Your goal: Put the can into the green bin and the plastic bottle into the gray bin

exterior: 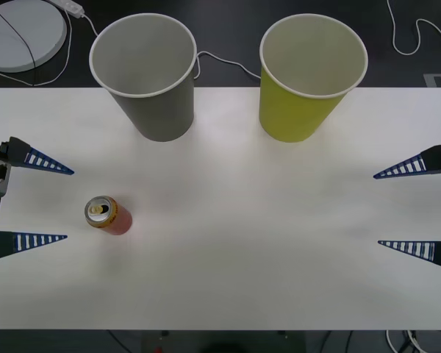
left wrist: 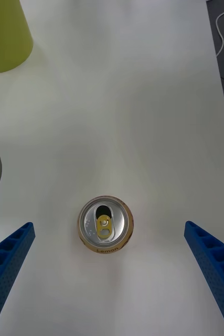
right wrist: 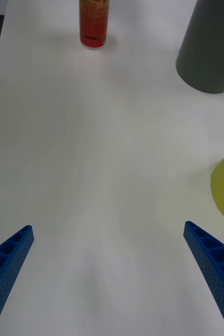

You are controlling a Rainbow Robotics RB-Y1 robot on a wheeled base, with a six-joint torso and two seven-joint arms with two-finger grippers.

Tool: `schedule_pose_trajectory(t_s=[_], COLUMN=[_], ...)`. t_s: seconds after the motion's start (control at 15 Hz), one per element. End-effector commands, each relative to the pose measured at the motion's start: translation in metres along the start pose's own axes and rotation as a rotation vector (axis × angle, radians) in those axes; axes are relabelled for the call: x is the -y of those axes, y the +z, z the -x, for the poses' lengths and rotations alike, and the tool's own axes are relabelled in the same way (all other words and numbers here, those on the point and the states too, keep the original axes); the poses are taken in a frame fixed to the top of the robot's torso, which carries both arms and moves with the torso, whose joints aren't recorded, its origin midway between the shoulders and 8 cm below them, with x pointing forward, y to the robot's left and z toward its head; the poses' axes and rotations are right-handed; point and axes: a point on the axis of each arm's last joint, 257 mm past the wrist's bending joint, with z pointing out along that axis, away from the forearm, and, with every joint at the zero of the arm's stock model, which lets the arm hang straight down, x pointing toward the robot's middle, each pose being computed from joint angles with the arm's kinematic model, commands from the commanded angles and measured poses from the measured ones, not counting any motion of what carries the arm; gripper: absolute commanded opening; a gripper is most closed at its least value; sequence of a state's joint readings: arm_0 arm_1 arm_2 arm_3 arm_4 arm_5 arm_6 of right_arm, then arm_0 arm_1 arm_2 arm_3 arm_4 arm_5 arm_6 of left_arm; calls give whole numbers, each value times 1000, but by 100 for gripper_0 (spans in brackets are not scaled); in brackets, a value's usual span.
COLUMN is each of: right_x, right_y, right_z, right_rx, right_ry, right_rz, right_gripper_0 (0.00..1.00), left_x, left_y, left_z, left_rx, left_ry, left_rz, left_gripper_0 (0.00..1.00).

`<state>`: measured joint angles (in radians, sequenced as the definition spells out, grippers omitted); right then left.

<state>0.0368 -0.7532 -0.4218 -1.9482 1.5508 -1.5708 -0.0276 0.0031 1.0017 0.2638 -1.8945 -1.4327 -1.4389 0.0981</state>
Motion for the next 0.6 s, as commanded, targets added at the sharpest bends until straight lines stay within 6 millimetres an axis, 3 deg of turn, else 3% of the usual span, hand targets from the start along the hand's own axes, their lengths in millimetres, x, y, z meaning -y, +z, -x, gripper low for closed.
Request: schedule_pose_trajectory(t_s=[0.07,0.27,0.6], right_x=[0,0,0], right_y=[0,0,0], right_z=[0,0,0], right_rx=[0,0,0], right_ry=[0,0,0], right_rz=[0,0,0], right_gripper_0=[100,100,100], left_x=[0,8,6], left_y=[0,8,6], left_z=[0,-2,-4], left_rx=[0,1,-10], left_ry=[0,-9,0], left_rz=[0,-24,-30], left_gripper_0=[100,100,100])
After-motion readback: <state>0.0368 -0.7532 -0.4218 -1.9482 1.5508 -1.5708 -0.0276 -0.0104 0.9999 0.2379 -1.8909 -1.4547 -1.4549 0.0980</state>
